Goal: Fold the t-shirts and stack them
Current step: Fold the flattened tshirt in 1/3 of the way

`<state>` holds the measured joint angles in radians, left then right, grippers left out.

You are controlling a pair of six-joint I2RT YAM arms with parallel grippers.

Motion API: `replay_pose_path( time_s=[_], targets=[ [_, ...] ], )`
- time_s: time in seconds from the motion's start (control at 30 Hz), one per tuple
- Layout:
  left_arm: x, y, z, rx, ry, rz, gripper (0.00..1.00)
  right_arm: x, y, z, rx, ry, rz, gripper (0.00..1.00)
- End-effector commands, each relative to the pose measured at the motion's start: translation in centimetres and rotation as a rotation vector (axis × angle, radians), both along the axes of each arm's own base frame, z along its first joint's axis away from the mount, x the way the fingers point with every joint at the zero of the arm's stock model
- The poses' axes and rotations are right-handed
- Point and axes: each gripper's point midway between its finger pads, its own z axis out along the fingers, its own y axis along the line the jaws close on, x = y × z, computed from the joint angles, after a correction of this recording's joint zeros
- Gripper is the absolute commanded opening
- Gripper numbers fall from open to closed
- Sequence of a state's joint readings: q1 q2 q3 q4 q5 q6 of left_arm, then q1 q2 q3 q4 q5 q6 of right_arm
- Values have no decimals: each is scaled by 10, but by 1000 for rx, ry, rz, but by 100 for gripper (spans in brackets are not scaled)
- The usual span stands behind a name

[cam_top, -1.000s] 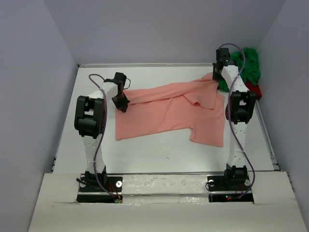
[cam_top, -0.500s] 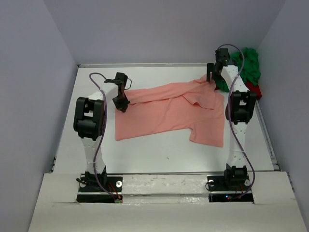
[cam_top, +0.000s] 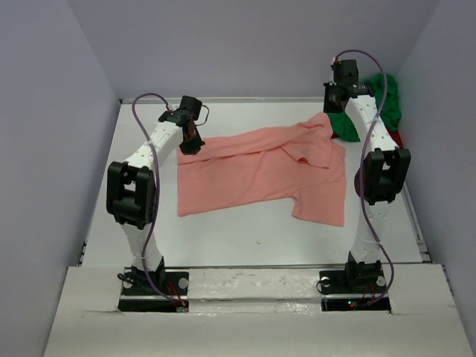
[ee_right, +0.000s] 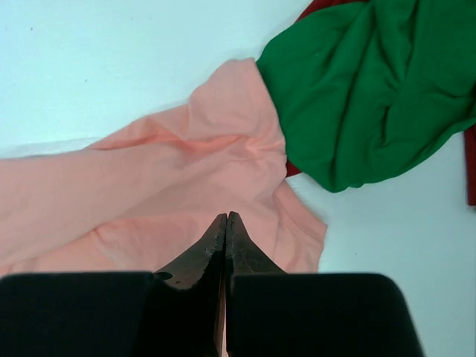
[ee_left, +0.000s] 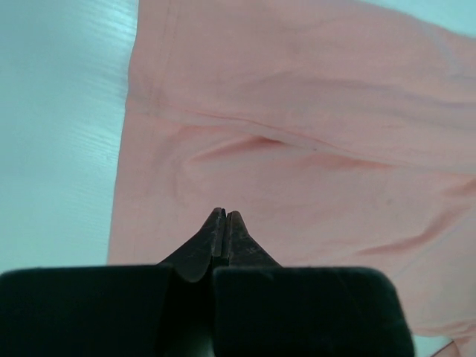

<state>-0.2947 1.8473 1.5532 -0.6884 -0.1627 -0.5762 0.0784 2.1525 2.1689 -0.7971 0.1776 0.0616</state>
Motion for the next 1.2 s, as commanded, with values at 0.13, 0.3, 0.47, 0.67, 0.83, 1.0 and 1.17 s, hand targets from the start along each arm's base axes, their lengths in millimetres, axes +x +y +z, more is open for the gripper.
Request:
replay_pose_path(
  time_s=[0.13,0.3,0.47,0.67,0.83,1.0,1.17],
  targets=[
    [58,-8,-4,-21,-24,-31,0,-23,23,4,57,1,45,0],
    [97,2,-25,-58,-3,-21,0,-41,31,21,69,-43,56,0],
    [115,17,-34,-49,6,-16,0,-50,41,50,72,-99,83,0],
    [123,38,-47,-76,34,30,0,-61,44,80,83,-159,86,0],
    [122,38,-55,-90,58,30,0,-66,40,97,80,-191,73,0],
    [119,40,-61,-89,83,42,0,-72,39,111,84,-217,71,0],
    [113,41,-72,-121,111,51,0,-78,40,114,76,-218,69,0]
  ],
)
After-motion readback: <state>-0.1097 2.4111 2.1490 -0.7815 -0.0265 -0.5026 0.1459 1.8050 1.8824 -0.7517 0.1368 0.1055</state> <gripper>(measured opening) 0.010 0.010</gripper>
